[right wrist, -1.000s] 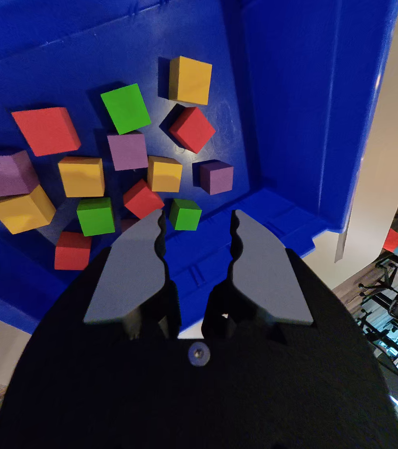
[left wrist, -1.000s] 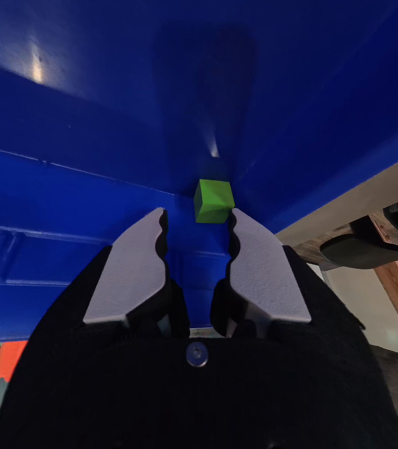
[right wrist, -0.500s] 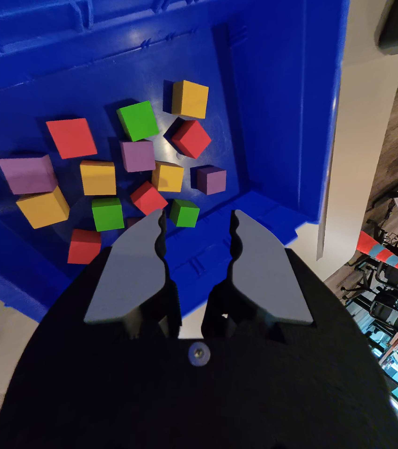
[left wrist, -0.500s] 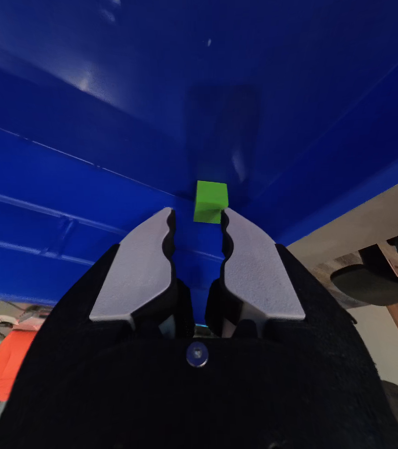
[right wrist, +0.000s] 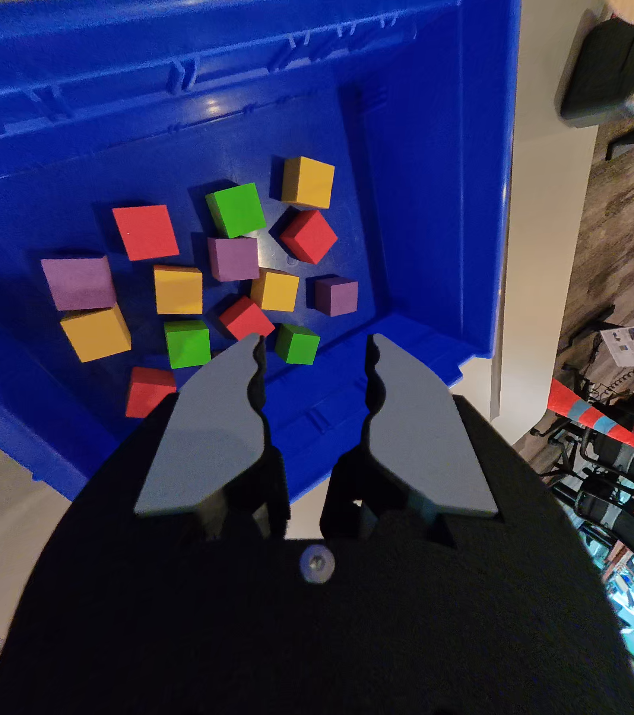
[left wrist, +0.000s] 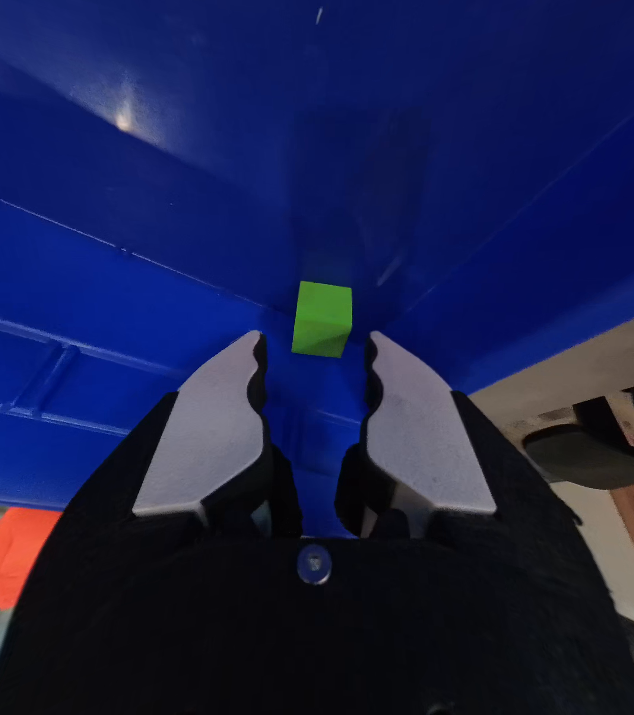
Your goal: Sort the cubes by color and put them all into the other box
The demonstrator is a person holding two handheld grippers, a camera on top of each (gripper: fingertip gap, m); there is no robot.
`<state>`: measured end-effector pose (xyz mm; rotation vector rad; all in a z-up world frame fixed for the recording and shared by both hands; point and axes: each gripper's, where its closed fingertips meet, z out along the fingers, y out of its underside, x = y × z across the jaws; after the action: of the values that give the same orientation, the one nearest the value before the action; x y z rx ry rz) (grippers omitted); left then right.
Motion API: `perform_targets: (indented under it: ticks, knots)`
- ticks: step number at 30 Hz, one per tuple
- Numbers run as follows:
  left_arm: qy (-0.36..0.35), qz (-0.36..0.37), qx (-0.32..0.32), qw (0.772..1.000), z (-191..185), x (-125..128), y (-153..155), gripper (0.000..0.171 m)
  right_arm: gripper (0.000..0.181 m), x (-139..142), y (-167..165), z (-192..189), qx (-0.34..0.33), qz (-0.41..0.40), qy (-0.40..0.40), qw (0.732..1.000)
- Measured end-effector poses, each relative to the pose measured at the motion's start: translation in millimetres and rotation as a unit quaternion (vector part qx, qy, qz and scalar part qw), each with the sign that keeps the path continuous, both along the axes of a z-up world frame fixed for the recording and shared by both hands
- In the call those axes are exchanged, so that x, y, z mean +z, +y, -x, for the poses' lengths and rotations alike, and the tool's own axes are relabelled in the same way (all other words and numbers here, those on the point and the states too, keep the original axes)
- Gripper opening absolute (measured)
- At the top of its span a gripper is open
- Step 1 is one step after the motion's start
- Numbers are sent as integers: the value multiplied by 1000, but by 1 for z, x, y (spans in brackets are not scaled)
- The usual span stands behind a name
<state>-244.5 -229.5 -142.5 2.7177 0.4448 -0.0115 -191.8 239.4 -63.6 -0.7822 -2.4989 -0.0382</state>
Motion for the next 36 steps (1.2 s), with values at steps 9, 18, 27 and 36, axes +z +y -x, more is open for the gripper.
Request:
perform_targets:
  ticks: [9,18,27,36]
  knots:
    - [29,8,-18,999,10,0,1,28,48,6,-1,-3,5,1,14,1000]
    - [-167,-515,155,826,-26,116,106,27,49,29,-76,-8,99,102,112,983]
    - [-337,-690,131,627,-92,200,146,27,49,99,-259,-47,333,294,292,847]
    - [-383,-672,95,627,-130,188,161,27,41,101,-309,-56,404,291,256,828]
